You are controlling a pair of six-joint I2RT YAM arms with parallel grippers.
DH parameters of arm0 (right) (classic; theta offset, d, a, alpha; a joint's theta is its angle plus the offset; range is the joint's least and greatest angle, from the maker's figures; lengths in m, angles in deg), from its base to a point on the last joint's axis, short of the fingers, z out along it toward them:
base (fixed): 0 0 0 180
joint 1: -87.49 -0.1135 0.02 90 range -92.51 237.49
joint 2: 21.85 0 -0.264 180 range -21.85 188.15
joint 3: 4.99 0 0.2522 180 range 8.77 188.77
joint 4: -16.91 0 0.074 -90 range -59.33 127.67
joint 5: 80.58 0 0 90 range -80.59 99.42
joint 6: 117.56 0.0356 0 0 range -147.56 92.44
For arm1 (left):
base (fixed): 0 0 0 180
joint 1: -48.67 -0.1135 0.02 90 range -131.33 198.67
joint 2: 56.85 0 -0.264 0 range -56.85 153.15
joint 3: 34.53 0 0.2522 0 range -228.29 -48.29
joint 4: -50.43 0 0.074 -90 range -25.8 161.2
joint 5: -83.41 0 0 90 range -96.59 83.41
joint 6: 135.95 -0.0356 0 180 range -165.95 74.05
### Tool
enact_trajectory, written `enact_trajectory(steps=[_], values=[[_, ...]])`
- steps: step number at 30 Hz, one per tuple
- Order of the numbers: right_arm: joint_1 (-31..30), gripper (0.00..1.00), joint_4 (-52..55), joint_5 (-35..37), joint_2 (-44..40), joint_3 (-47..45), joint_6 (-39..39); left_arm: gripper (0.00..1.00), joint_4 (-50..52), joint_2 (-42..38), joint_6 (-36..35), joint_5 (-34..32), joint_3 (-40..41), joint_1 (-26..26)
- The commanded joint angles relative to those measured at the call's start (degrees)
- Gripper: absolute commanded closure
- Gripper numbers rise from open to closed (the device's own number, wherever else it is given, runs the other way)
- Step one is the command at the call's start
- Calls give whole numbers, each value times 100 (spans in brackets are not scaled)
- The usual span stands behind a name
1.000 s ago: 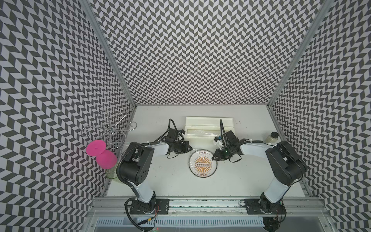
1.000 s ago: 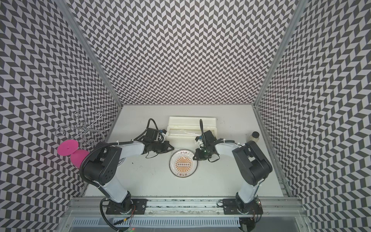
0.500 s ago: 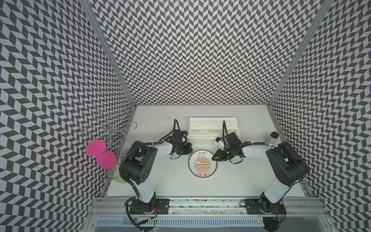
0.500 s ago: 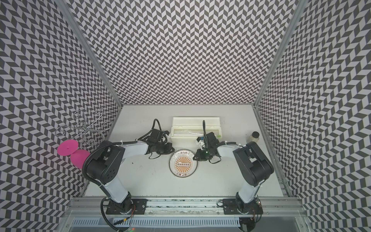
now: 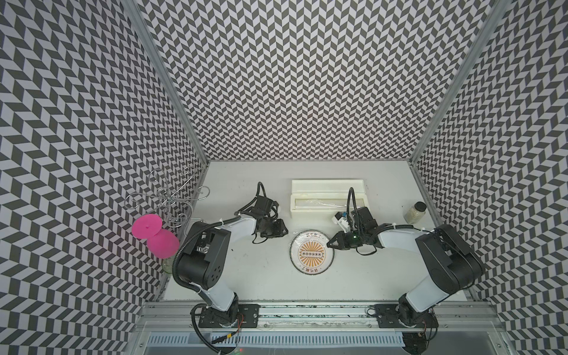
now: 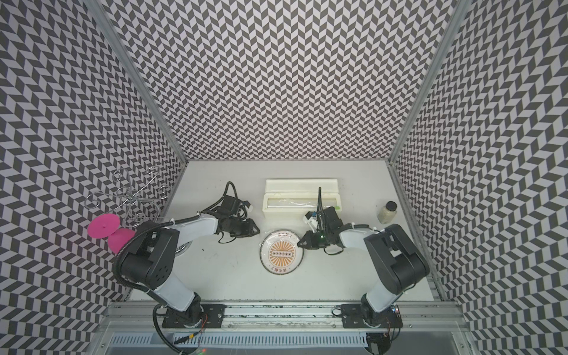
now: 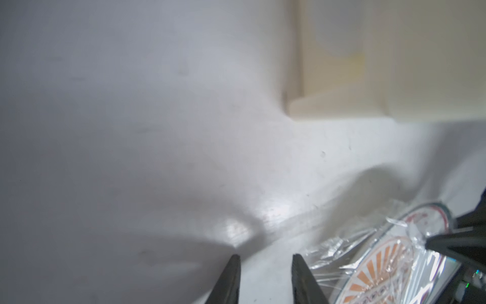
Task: Wrap the plate with plastic wrap
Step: Cover the plate with plastic wrap.
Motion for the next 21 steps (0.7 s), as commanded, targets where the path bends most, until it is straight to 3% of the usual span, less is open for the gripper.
enact_trajectory(steps=[1,4,7,10,21], values=[[-12,100,-47,239,-62,-91,-136,53,150,-742,115,-265,-51,-266],[-21,100,-17,150,-73,-73,-120,47,-304,-1354,68,173,2,-104],[-14,100,3,83,-83,-58,-128,40,-614,-1700,-330,54,69,550],[-20,100,23,38,-74,-40,-138,39,-358,-1414,-779,-194,-5,961],[-19,100,12,17,33,-67,-95,37,-529,-412,-976,-152,43,1265]])
